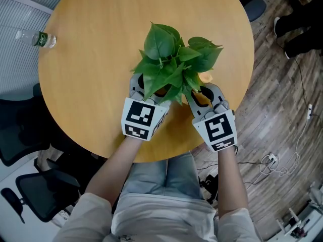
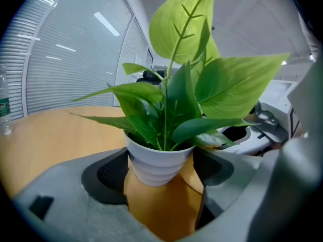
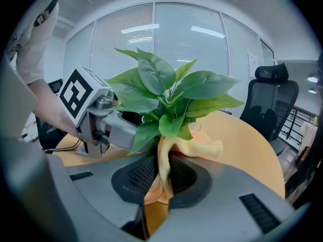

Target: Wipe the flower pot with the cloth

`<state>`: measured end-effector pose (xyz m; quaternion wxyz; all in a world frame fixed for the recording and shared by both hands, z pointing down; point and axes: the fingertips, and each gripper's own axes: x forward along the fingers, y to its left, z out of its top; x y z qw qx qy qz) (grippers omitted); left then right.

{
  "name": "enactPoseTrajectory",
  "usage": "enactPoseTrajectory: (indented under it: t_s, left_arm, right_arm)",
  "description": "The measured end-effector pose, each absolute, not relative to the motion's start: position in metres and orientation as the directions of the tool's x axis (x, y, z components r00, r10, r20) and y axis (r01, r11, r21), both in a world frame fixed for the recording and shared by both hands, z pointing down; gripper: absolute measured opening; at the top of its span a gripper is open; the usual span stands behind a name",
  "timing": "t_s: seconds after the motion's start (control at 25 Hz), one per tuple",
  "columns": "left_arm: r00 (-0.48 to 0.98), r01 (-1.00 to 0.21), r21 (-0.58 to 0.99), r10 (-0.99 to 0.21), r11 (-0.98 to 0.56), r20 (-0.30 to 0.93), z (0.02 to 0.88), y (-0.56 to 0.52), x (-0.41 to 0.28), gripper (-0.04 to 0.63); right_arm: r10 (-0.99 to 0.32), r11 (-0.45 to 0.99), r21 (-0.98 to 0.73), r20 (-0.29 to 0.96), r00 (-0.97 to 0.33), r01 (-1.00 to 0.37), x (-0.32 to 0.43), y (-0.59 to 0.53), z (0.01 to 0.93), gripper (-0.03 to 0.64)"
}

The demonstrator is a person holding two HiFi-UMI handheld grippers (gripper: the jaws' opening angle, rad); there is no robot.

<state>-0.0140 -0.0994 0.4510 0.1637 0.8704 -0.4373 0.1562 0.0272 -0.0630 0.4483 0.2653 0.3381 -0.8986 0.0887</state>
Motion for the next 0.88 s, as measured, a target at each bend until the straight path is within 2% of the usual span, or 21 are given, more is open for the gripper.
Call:
enactPoseTrajectory:
  t_s: [0.56, 0.76, 0.88]
  left_arm:
    - [0.691, -0.694, 0.136, -0.6, -0.707, 0.404, 0.451, -0.074, -0.017, 0.414]
    - [0.767, -0.593, 0.13, -0.507, -0.795, 0.393, 0.449, -0.067, -0.03, 0.419]
    - [0.812, -0.531, 0.154, -0.448, -0.833, 0.375, 0.443, -0.076, -0.044, 0.449]
  right_arm:
    - [-0.562, 0.751, 0.01, 0.532, -0.633, -0.66, 0.032, -0.065, 0.449, 0.049]
    - [-0.56, 0.742, -0.024, 0.528, -0.638, -0.67, 0.038, -0.068, 0.449, 0.049]
    - [-0.574, 0.73, -0.014, 0.531, -0.624, -0.684, 0.047, -0.072, 0.447, 0.049]
